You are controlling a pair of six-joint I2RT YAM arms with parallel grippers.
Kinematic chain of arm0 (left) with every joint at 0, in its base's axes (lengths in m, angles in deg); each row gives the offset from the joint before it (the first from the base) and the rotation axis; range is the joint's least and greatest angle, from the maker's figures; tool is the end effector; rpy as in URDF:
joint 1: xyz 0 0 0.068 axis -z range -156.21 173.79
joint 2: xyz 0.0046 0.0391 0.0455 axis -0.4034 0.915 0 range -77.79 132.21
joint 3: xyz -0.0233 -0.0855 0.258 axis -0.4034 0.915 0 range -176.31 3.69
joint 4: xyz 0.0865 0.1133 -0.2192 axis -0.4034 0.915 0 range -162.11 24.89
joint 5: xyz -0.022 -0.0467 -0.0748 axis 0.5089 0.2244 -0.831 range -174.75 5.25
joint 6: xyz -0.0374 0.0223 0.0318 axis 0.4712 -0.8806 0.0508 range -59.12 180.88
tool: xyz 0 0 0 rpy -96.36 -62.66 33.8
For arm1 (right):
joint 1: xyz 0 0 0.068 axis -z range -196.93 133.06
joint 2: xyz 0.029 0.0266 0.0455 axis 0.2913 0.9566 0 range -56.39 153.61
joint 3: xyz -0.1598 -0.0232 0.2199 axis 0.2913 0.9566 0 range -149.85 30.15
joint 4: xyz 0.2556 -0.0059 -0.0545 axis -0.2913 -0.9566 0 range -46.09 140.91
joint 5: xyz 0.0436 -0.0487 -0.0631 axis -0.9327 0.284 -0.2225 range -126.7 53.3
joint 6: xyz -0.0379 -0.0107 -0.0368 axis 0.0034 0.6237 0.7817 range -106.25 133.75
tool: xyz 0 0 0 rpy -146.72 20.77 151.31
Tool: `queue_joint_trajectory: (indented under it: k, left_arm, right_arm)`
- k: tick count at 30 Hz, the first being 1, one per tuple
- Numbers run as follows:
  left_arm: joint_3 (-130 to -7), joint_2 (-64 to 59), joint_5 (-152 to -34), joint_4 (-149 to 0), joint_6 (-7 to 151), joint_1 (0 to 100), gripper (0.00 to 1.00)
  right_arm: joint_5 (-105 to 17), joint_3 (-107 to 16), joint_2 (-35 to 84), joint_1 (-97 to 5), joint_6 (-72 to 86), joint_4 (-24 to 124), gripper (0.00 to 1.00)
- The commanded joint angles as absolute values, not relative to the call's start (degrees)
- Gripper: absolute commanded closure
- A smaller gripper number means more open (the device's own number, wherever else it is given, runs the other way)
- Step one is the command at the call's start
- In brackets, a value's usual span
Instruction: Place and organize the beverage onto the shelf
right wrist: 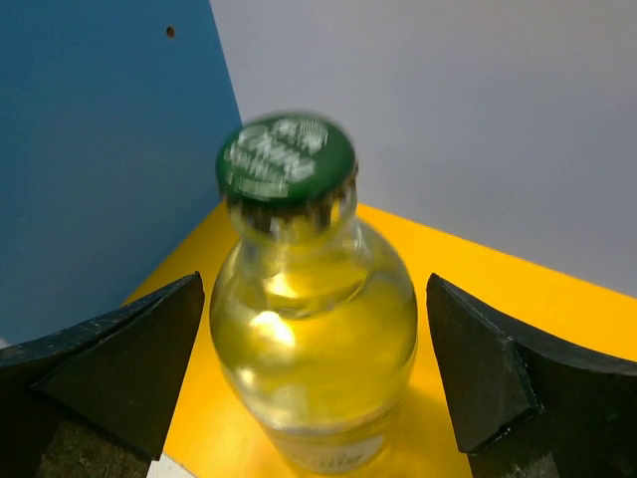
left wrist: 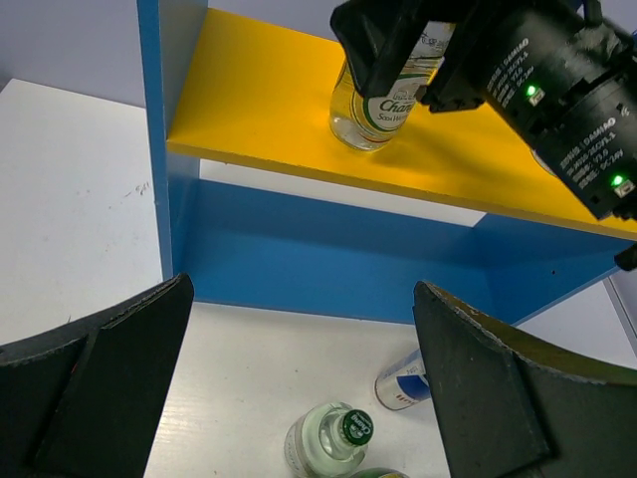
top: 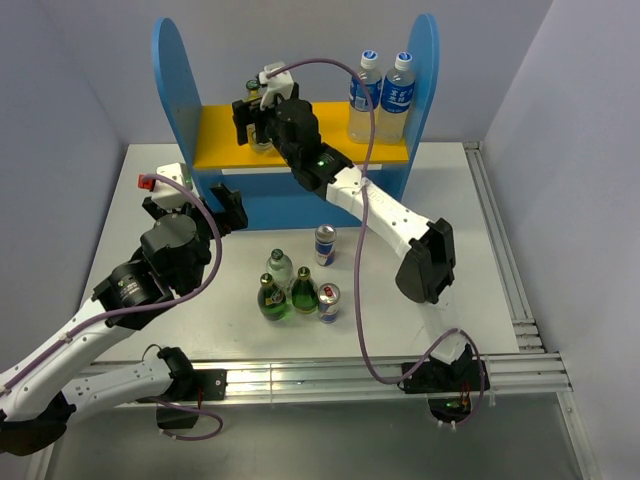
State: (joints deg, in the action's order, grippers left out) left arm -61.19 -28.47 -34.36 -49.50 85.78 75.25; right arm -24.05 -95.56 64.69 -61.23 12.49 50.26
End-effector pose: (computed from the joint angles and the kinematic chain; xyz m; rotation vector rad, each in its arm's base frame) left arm 0.1236 -0.1111 0.4254 -0.2679 1.6342 -0.2698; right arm 0.3662 0.3464 0.4267 -0.3871 1.4711 0.4726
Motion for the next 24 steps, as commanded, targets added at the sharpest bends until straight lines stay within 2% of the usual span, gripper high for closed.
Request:
queue_joint_trajectory:
  k: [1, 12, 18, 19, 24]
  left_arm:
    - [-60.82, -28.4, -34.57, -49.52, 85.84, 75.56, 0.01]
    - [-61.17, -27.08, -32.64, -49.96, 84.52, 75.56, 0.01]
    - [-60.2, -24.01, -37.09, -51.28, 82.24, 75.56, 0.01]
    - [-60.03, -23.22, -38.6, -51.8, 81.8, 75.56, 0.01]
    - [-60.29, -14.08, -44.4, -52.86, 82.05, 75.47, 0.01]
  right_arm:
    - [-24.04, -89.59, 55.43, -61.93, 13.13, 57.75, 0.0]
    - [-26.94, -75.6, 44.43, -61.93, 12.44, 59.52, 0.0]
    - [-24.66, -59.97, 31.79, -62.37, 9.1, 61.79, 0.0]
    - [-24.31, -53.93, 27.07, -62.55, 8.57, 62.59, 0.0]
    - [-22.29, -38.43, 13.07, -63.25, 5.41, 64.45, 0.0]
